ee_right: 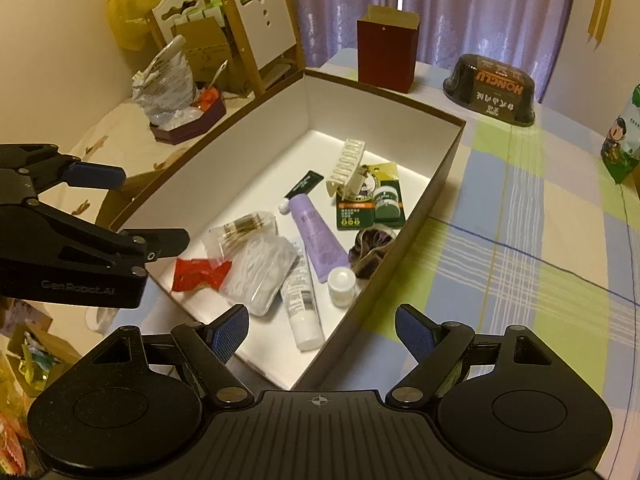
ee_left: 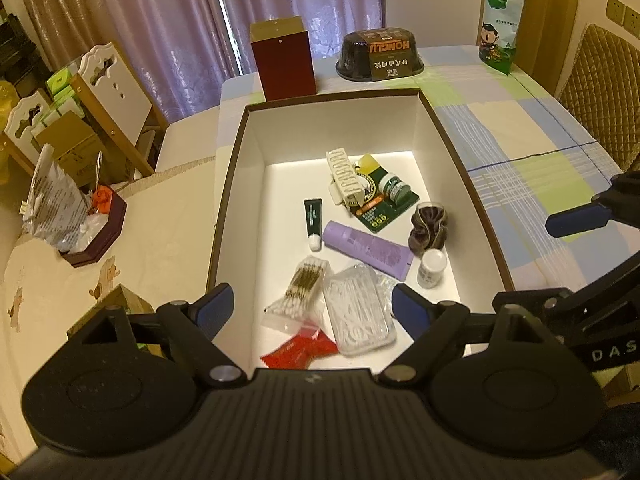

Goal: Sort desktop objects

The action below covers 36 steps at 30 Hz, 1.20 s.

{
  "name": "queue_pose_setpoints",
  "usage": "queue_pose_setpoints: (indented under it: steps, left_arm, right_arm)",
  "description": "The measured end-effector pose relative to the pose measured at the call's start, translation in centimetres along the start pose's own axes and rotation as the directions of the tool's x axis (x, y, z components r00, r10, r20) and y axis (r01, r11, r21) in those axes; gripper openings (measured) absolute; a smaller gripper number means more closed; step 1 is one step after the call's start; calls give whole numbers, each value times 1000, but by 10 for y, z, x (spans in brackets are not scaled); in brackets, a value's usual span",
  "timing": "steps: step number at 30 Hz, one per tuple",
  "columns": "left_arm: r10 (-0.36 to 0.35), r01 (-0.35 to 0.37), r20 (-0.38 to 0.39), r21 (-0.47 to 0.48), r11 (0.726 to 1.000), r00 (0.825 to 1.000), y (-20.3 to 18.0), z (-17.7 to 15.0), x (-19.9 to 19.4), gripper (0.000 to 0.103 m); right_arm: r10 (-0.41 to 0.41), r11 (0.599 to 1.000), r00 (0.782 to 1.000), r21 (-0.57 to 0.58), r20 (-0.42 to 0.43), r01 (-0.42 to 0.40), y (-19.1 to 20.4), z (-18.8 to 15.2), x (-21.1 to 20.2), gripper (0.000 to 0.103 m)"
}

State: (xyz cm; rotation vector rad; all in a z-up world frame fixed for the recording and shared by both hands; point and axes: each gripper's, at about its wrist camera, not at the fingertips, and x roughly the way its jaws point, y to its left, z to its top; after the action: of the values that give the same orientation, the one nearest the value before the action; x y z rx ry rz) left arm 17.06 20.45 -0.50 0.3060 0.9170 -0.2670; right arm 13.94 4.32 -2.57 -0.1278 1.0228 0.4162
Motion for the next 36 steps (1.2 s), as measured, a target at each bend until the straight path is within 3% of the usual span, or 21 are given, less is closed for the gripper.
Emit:
queue_pose_setpoints:
  steps: [23, 36]
  left_arm:
    - [-39, 36, -48, -60, 998, 998, -17, -42, -7, 87]
    - [-4, -4, -62, -133, 991, 998, -29, -49, -12, 87]
  right_arm:
    - [-1, 1000, 1000, -9, -26, 1, -1, -30, -3, 83]
    - [38, 997, 999, -68, -33, -40, -9, -35, -4, 83]
